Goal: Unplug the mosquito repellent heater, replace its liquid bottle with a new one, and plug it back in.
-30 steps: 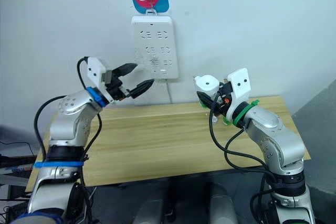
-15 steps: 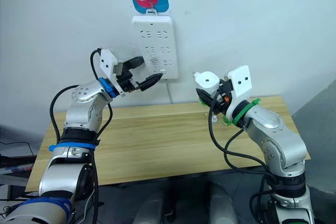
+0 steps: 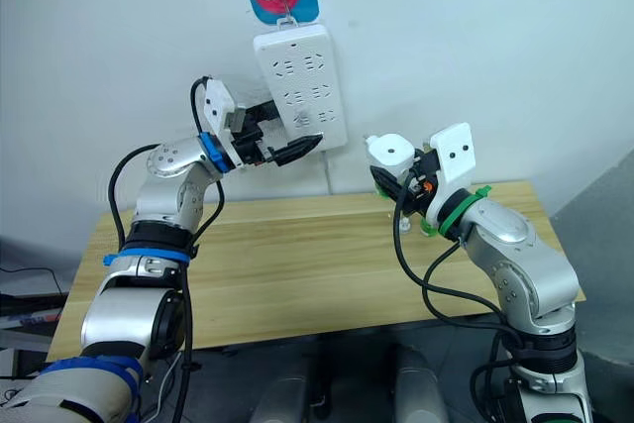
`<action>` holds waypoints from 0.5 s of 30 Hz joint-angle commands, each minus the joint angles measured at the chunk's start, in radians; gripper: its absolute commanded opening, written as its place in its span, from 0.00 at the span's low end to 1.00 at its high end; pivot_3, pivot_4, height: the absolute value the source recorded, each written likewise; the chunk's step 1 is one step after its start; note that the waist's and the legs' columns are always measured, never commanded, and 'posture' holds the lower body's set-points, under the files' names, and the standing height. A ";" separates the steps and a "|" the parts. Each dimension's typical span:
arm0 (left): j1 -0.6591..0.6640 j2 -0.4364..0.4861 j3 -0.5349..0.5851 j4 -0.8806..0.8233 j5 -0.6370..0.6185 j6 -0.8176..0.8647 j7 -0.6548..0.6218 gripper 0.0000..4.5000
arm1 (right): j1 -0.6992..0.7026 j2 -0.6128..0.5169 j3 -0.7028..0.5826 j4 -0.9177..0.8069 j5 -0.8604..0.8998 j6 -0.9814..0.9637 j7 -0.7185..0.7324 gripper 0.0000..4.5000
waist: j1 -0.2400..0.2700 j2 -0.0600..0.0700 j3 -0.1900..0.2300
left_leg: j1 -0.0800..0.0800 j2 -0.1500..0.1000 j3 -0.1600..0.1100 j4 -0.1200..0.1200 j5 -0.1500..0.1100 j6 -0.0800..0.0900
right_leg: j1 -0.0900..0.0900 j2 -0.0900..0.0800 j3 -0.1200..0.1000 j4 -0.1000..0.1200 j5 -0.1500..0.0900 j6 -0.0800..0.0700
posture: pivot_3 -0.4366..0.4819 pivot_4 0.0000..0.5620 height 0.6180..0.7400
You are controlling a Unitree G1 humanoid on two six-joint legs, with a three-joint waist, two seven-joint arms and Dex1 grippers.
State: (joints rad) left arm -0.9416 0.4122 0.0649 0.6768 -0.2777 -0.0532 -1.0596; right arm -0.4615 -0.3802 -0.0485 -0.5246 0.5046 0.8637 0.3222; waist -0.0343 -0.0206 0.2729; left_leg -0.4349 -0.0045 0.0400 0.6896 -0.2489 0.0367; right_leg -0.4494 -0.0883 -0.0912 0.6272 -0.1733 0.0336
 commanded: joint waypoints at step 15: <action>0.016 0.022 0.026 -0.165 -0.131 0.299 -0.076 0.29 | -0.124 0.082 0.077 0.006 -0.004 -0.024 -0.009 0.65 | -0.005 0.000 0.000 | 0.000 0.000 0.000 -0.001 0.000 0.000 | 0.000 0.001 0.000 0.000 0.000 0.000 | 0.26 0.46 1.00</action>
State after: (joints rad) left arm -0.9255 0.4351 0.0974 0.5600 -0.3934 0.2439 -1.1057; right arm -0.5643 -0.3070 0.0239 -0.4983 0.4947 0.8611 0.3194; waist -0.0395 -0.0206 0.2731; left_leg -0.4349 -0.0045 0.0399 0.6890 -0.2489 0.0367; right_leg -0.4499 -0.0877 -0.0909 0.6275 -0.1734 0.0337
